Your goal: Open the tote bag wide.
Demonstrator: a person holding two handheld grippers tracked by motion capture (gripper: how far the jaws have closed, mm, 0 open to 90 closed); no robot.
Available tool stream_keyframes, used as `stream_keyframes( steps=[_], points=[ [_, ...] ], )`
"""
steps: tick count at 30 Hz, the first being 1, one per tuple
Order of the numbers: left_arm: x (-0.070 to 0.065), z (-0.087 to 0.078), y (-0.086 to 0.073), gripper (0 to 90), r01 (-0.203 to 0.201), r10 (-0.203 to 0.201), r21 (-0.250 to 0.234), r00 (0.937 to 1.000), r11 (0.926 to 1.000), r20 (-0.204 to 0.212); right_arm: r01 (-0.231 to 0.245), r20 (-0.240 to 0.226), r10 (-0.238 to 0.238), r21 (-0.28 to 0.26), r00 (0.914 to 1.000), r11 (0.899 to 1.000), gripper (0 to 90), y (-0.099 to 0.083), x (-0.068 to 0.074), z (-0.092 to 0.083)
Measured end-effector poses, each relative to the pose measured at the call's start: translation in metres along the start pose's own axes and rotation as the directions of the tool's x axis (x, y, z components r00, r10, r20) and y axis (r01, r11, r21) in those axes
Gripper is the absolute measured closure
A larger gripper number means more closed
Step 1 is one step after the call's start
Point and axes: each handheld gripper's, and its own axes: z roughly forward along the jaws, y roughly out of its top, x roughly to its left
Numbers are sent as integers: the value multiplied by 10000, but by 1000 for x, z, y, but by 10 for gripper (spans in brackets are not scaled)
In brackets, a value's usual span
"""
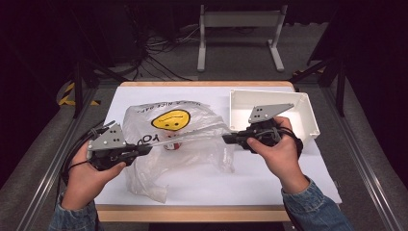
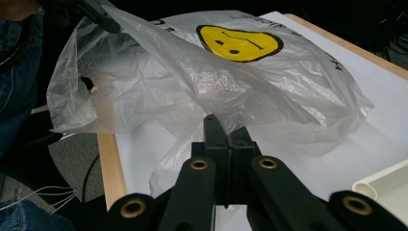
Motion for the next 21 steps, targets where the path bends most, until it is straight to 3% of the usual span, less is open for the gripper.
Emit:
stream_keyframes(
  steps=[5, 7, 10, 12, 18, 21],
  points=[
    [7, 1, -4, 867, 237, -236, -257, 9997, 9994, 41, 14, 28, -14, -261, 10000, 9997, 900, 2, 0, -2],
    [13, 4, -8, 857, 442, -443, -53, 9989, 9990, -160, 21, 148, -15, -374, 9999, 9993, 900, 3, -2, -2],
    [21, 11, -13, 862, 696, -696, 97, 9976, 9975, -25, -43, 241, 57, -566, 9997, 9984, 900, 5, -7, 0],
    [24, 14, -15, 850, 763, -754, 231, 9965, 9968, -357, -30, 433, 61, -719, 9990, 9974, 900, 6, -10, 2],
    [32, 15, -20, 846, 862, -856, 22, 9921, 9963, -921, -171, 515, 222, -980, 9984, 9950, 900, 4, -19, 9],
    [36, 16, -23, 855, 870, -890, -259, 9917, 9959, -930, -200, 567, 259, -1022, 9981, 9946, 900, 4, -21, 13]
  ],
)
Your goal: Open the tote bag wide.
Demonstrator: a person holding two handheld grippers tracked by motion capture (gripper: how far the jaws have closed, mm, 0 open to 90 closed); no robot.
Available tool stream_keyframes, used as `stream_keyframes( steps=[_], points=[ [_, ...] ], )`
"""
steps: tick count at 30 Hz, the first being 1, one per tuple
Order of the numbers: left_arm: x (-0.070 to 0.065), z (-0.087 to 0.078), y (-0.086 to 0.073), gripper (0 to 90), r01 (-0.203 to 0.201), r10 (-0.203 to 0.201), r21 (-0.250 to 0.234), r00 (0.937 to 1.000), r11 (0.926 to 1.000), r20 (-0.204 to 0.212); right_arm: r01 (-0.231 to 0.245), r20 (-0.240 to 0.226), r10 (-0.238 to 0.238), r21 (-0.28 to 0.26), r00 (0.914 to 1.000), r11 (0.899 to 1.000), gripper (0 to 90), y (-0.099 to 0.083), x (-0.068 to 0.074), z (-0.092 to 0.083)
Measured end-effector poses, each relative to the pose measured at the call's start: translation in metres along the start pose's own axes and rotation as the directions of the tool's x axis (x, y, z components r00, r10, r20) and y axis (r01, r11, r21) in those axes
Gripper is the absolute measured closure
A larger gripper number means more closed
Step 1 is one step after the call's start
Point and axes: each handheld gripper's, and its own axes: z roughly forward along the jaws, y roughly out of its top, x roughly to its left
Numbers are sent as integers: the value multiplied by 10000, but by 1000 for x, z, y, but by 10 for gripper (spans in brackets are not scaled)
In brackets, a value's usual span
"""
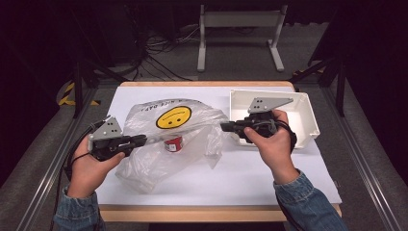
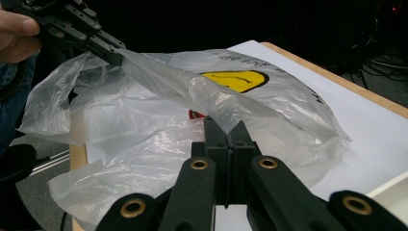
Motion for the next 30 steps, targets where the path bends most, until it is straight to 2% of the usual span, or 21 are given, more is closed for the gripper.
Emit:
stream_keyframes(
  steps=[3, 7, 8, 12, 14, 16, 18, 19, 21, 23, 24, 27, 30],
  points=[
    [7, 2, -4, 885, 57, -50, -562, 9999, 9984, 128, -65, 132, 67, -134, 9999, 9999, 900, 1, -4, 4],
    [15, 5, -5, 891, 225, -259, -1147, 9993, 9931, -277, -89, 188, 97, -375, 9998, 9993, 900, 5, -9, 10],
    [19, 7, -5, 890, 326, -396, -1381, 9981, 9899, -479, -100, 270, 113, -469, 9996, 9988, 900, 8, -12, 14],
    [24, 11, -7, 891, 575, -680, -1601, 9958, 9854, -612, -231, 353, 251, -549, 9991, 9982, 900, 9, -18, 22],
    [28, 12, -8, 890, 692, -803, -1713, 9950, 9828, -588, -279, 476, 309, -617, 9984, 9977, 900, 9, -22, 27],
    [34, 15, -8, 890, 834, -939, -1801, 9943, 9801, -509, -381, 390, 410, -715, 9984, 9967, 892, 9, -26, 32],
    [37, 19, -8, 890, 988, -1082, -1844, 9933, 9779, -414, -502, 393, 533, -758, 9978, 9959, 766, 10, -30, 35],
    [37, 19, -8, 890, 988, -1082, -1844, 9933, 9779, -414, -502, 393, 533, -758, 9978, 9959, 766, 10, -30, 35],
    [39, 22, -7, 890, 1031, -1121, -1866, 9930, 9770, -379, -501, 419, 537, -819, 9977, 9954, 638, 9, -29, 34],
    [41, 24, -7, 890, 984, -1064, -1824, 9937, 9783, -344, -279, 539, 333, -977, 9980, 9948, 478, 6, -24, 29],
    [41, 26, -7, 890, 1069, -1146, -1843, 9929, 9770, -316, -190, 580, 255, -1100, 9980, 9938, 428, 4, -23, 27],
    [43, 28, -7, 890, 1080, -1159, -1818, 9927, 9774, -336, -58, 453, 122, -1391, 9989, 9903, 317, -5, -15, 12],
    [45, 29, -8, 890, 1213, -1298, -1840, 9909, 9754, -346, 119, 521, -37, -1578, 9986, 9874, 281, -18, -9, -6]
  ],
)
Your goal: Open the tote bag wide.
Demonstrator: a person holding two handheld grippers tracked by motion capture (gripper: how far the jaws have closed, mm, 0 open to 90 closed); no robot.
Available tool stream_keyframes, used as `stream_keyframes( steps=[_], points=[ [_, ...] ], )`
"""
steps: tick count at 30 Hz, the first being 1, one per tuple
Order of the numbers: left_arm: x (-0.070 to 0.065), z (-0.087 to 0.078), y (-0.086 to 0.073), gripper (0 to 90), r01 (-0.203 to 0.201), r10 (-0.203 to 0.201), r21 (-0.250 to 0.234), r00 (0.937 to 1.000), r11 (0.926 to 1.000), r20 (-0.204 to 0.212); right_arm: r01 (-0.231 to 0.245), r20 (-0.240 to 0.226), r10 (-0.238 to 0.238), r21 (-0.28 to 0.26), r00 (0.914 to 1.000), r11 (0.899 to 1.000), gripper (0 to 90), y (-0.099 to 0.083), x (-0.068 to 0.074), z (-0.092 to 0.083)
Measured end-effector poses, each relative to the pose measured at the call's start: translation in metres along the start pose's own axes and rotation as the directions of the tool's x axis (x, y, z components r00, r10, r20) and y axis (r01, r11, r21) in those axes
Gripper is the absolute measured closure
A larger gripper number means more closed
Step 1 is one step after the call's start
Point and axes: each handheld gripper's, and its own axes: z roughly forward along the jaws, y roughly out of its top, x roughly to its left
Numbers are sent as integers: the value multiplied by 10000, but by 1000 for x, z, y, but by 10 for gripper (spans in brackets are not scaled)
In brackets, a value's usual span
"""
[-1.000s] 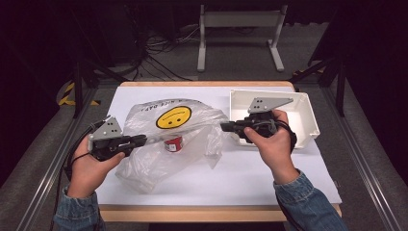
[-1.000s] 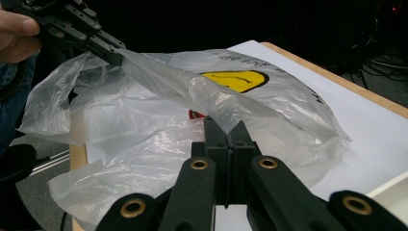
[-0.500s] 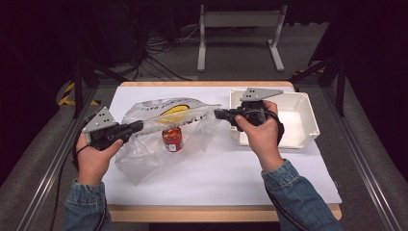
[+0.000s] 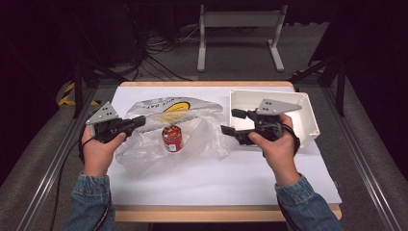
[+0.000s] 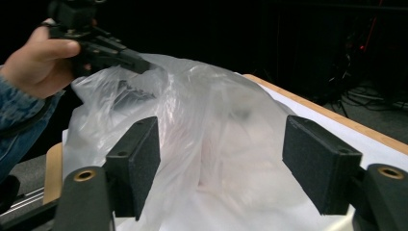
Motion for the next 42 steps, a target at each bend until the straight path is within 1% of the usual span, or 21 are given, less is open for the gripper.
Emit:
stream_keyframes(
  steps=[4, 5, 6, 9, 11, 12, 13, 15, 17, 19, 20, 23, 24, 25, 27, 30, 31, 33, 35, 37, 42],
  points=[
    [2, 1, -2, 891, 189, -189, 21, 9998, 9998, -48, 66, 90, -64, -224, 9999, 9997, 291, -20, 5, -24],
    [3, 1, -2, 891, 185, -185, 26, 9998, 9998, -58, 92, 188, -94, 71, 9998, 9999, 291, -26, 6, -27],
    [3, 1, -2, 890, 185, -185, 26, 9998, 9998, -58, 92, 188, -94, 71, 9998, 9999, 291, -26, 6, -27],
    [3, 1, -2, 891, 218, -219, -12, 9997, 9998, -65, 269, 588, -315, 767, 9978, 9967, 291, -41, 5, -26],
    [3, 0, -1, 890, 224, -224, -38, 9997, 9997, -78, 205, 607, -279, 1187, 9978, 9927, 286, -56, 5, -19],
    [3, 0, -1, 890, 221, -222, -50, 9997, 9997, -78, 228, 506, -297, 1314, 9983, 9911, 283, -61, 7, -14],
    [3, 0, -1, 890, 221, -222, -50, 9997, 9997, -78, 228, 506, -297, 1314, 9983, 9911, 283, -61, 7, -14],
    [3, 1, -2, 890, 194, -194, -36, 9998, 9998, -54, 215, 215, -250, 1514, 9995, 9882, 269, -71, 12, -2],
    [3, 0, -2, 890, 213, -214, -22, 9998, 9998, -32, 295, -92, -283, 1620, 9996, 9864, 228, -80, 19, 13],
    [3, -1, -1, 890, 106, -106, -26, 9999, 9999, -28, 477, -296, -434, 1677, 9986, 9847, 211, -84, 24, 22],
    [2, -1, -1, 890, 161, -161, -35, 9999, 9999, -17, 618, -391, -560, 1698, 9977, 9835, 206, -85, 27, 26],
    [1, -1, -1, 890, 191, -191, -44, 9998, 9998, 1, 776, -670, -677, 1583, 9955, 9843, 197, -88, 34, 38],
    [1, -1, -1, 890, 191, -191, -44, 9998, 9998, 1, 776, -670, -677, 1583, 9955, 9843, 197, -88, 34, 38],
    [1, -1, 0, 890, 109, -109, -8, 9999, 9999, 9, 797, -851, -679, 1444, 9941, 9863, 197, -89, 38, 46],
    [0, 0, 0, 890, 57, -57, 44, 10000, 10000, 25, 809, -911, -687, 1378, 9935, 9872, 197, -89, 39, 50],
    [-2, 0, 1, 889, 20, -20, 48, 10000, 10000, 44, 691, -1122, -571, 1065, 9920, 9919, 197, -89, 42, 58],
    [-2, 0, 1, 889, -75, 74, 72, 10000, 9999, 45, 577, -1116, -470, 946, 9926, 9938, 197, -90, 43, 60],
    [-4, 1, 2, 889, -36, 36, 62, 10000, 10000, 61, 536, -1103, -437, 882, 9929, 9947, 198, -90, 43, 62],
    [-4, 1, 2, 889, -92, 92, 105, 9999, 9999, 55, 411, -920, -346, 697, 9952, 9967, 199, -89, 44, 64],
    [-5, 2, 2, 889, -149, 147, 132, 9999, 9998, 89, 307, -887, -254, 588, 9957, 9978, 199, -88, 45, 65],
    [-7, 3, 3, 888, -235, 233, 164, 9997, 9996, 101, 213, -748, -191, 284, 9970, 9994, 199, -85, 46, 68]
  ],
)
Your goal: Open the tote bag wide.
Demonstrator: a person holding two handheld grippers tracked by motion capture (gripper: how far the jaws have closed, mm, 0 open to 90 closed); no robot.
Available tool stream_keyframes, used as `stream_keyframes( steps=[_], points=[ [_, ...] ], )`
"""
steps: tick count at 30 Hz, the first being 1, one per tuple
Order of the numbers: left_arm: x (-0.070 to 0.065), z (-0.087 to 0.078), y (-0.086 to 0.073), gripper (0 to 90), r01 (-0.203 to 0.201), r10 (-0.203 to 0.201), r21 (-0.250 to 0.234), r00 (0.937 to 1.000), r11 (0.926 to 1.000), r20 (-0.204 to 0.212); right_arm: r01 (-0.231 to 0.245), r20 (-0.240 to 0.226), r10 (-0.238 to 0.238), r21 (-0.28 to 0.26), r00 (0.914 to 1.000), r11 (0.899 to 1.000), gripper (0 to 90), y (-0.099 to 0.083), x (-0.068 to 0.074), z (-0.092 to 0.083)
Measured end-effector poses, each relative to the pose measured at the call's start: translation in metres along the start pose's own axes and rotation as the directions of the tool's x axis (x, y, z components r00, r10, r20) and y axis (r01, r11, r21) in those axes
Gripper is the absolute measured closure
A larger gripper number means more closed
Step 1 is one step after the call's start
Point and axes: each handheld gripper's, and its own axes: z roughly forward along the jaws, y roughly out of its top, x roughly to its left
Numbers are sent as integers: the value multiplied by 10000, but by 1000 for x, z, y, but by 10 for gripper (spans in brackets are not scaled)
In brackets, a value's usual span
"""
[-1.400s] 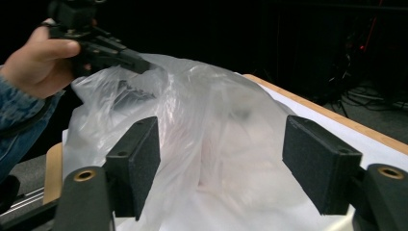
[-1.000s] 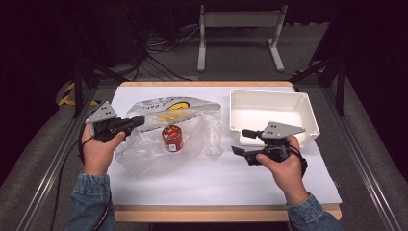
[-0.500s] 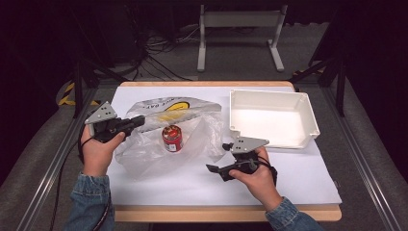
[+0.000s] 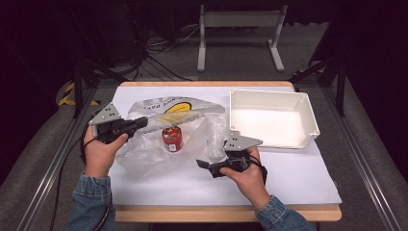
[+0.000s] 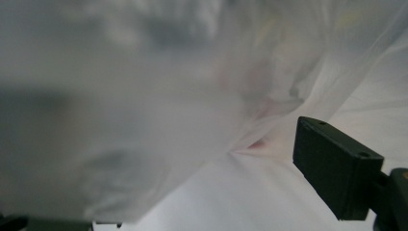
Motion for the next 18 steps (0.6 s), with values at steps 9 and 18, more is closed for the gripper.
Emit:
stream_keyframes(
  steps=[9, 18],
  points=[
    [-2, 2, 0, 887, -17, 16, 83, 9999, 10000, 100, -525, 398, 538, -324, 9978, 9981, 275, 4, -1, 8],
    [-2, 0, 0, 887, -17, 16, 49, 9999, 10000, 165, -6, 297, 2, 137, 9996, 9999, 784, 6, -3, 14]
  ],
)
